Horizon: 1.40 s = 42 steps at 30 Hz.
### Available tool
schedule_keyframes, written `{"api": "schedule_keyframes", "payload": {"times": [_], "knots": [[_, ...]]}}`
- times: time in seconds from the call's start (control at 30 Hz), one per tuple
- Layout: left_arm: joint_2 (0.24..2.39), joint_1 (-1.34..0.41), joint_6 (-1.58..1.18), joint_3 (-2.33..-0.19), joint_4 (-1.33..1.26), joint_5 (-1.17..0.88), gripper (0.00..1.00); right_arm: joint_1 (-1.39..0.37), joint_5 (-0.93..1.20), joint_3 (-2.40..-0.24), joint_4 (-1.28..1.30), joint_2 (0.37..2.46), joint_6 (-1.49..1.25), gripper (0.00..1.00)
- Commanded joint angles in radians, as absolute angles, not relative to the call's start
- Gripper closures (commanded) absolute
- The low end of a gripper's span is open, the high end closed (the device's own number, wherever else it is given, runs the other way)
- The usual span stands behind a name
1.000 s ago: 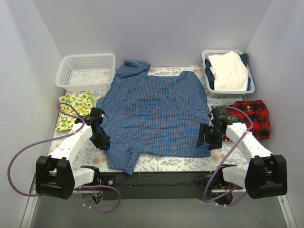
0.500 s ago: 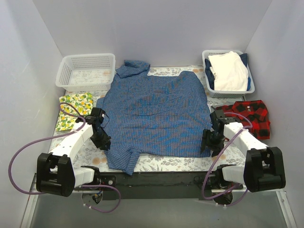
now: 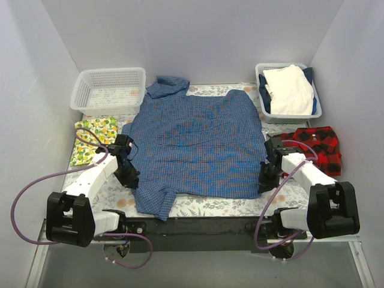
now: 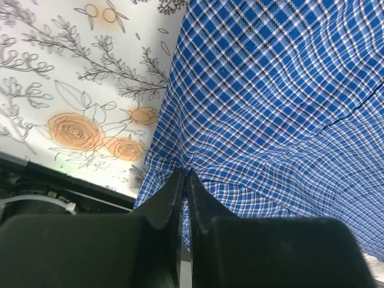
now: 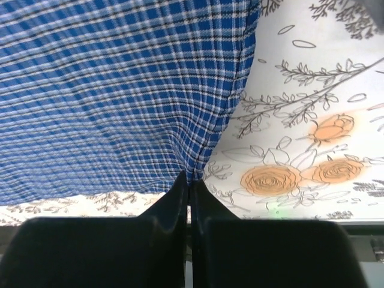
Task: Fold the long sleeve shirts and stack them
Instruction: Fold the shirt
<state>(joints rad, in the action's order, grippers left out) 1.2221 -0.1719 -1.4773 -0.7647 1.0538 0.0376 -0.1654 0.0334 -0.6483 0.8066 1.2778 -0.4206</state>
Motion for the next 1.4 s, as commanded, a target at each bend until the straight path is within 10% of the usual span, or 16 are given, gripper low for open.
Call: {"api": "schedule_keyframes", "payload": {"times": [0.0, 1.1, 1.27, 1.37], "knots": [[1.183, -0.155, -1.476, -0.842, 1.138, 0.112, 1.00, -0.158, 0.043, -0.745, 0.891, 1.195, -0.397, 0.99], [1.816, -0.069, -1.339, -1.491, 0.815, 0.117, 1.00, -0.044, 0.093, -1.390, 0.681, 1.750, -0.334, 0.99], [1.877, -0.069, -1.309, -1.529, 0.787, 0.126, 0.74, -0.044, 0.097, -1.411, 0.678, 1.781, -0.330, 0.53], [1.887, -0.069, -1.298, -1.583, 0.787, 0.143, 0.57, -0.044, 0.087, -1.446, 0.673, 1.773, -0.333, 0.43]]}}
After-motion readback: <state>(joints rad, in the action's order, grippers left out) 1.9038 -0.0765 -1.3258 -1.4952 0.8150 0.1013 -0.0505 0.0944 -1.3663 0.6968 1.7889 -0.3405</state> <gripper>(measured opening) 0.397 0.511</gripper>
